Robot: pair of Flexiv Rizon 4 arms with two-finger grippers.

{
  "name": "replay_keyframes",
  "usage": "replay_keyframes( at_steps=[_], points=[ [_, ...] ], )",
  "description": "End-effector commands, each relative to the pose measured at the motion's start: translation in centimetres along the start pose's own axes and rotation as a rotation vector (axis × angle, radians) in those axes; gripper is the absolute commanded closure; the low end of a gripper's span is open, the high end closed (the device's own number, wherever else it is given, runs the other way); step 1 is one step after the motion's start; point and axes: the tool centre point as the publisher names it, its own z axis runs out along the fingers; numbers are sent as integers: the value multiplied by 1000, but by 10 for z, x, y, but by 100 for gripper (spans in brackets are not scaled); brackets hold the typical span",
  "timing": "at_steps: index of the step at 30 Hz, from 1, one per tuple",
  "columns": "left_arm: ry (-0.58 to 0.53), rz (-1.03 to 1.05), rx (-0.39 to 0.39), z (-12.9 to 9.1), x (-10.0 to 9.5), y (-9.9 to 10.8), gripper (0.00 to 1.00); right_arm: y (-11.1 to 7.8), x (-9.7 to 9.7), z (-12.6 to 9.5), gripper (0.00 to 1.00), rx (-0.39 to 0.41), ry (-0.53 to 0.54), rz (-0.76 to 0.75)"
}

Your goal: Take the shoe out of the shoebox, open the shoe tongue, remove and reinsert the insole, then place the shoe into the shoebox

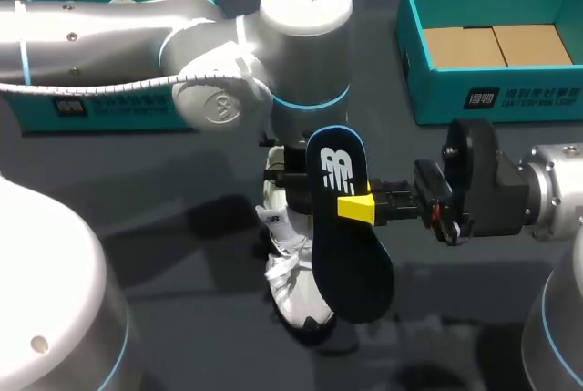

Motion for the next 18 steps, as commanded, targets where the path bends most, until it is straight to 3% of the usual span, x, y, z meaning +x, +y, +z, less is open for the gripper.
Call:
replay_keyframes(
  at_steps=[1,5,9,12,14,15,16,18],
  points=[
    [17,2,-3,8,-10,2,100,-1,2,1,100,-1,-6,1],
    [28,5,0,13,-14,2,95,-1,2,1,100,-1,-6,1],
    [36,13,2,14,-17,2,65,-1,2,1,100,-1,-6,1],
    [27,4,6,12,-20,3,50,-1,2,1,100,-1,-6,1],
    [16,-6,14,7,-20,3,25,-1,2,1,100,-1,-6,1],
    [2,-9,15,3,-19,3,6,-1,2,1,100,-1,-6,1],
    [-11,-10,18,-2,-18,3,0,-1,2,1,100,-1,-6,1],
    [-49,-18,16,-12,-15,3,0,-1,2,1,100,-1,-6,1]
  ],
)
